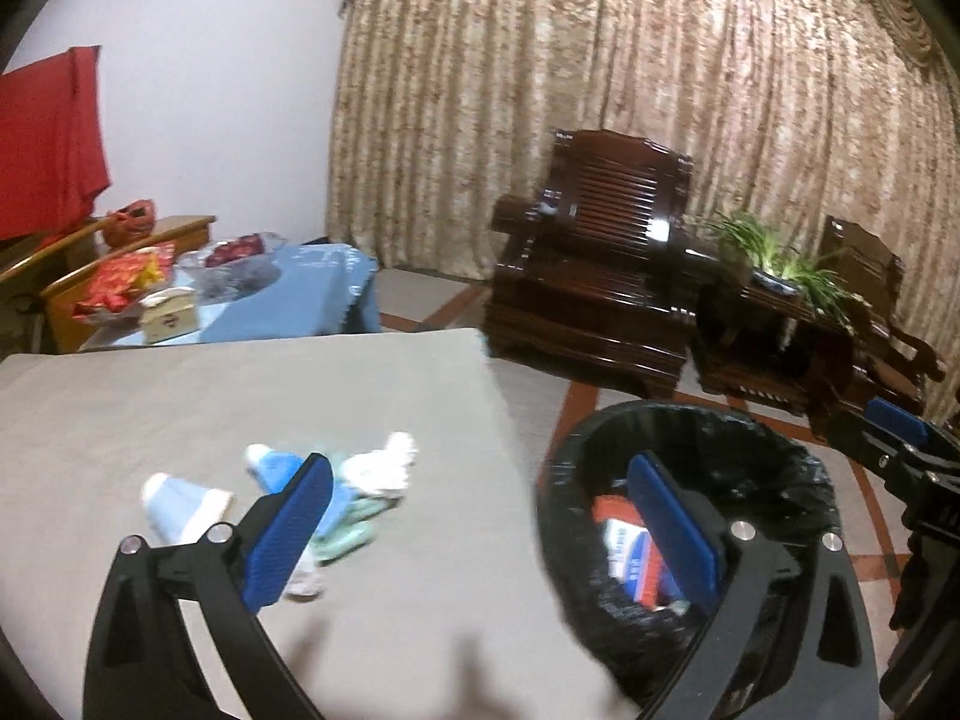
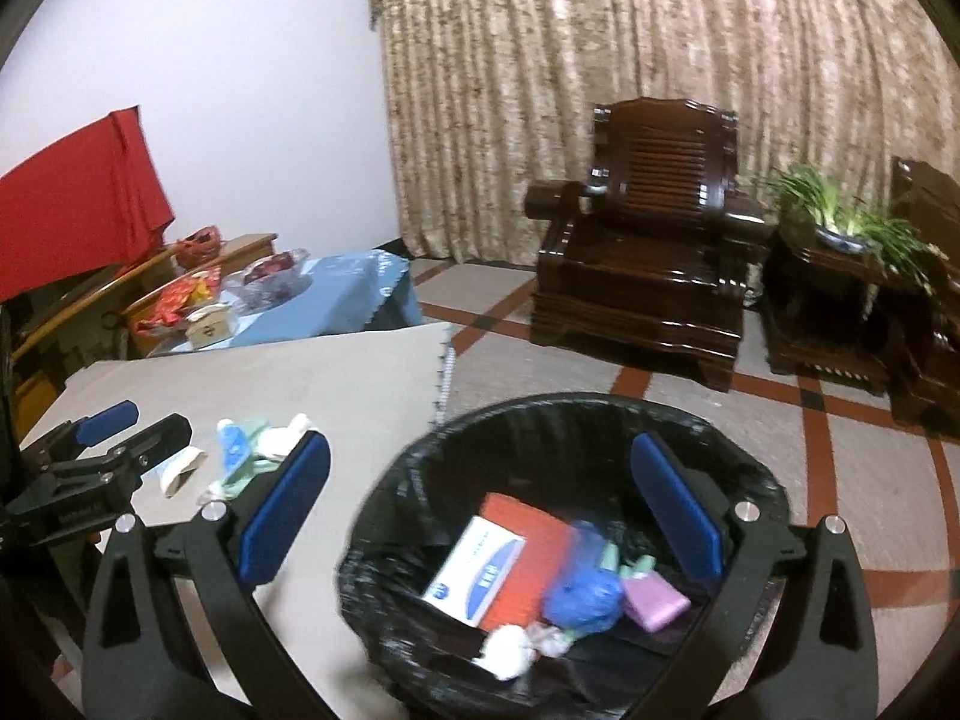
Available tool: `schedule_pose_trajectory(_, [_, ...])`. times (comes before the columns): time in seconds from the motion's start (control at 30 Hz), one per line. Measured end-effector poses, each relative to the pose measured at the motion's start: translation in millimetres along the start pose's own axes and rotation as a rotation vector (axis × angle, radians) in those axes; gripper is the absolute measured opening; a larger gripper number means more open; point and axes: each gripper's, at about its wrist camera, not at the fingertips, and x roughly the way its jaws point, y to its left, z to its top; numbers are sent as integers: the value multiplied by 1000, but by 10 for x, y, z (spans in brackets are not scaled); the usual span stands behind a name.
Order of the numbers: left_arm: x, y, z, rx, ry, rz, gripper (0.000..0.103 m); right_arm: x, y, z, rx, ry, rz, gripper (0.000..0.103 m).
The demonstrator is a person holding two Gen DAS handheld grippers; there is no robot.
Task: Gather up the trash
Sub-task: 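Move both tools back to the table toward the cup and cloth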
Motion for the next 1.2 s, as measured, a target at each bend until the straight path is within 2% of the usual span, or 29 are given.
schedule_pose_trajectory(0.3, [-177, 650, -59, -40, -25, 123, 97, 247, 629, 94, -71, 5, 93, 98])
schedule_pose_trajectory(0.57, [-206, 1139, -170, -68, -14, 214, 97, 518, 1144, 91, -115, 25, 172, 98])
schedule_pose_trajectory(0.93, [81, 1783, -369, -110, 53, 320, 95, 979, 1646, -15, -138, 75, 229, 98])
schedule_pose_trajectory(1.2, [387, 2126, -598, -157, 136, 359, 92, 1264, 1885, -155, -176, 116, 238, 98])
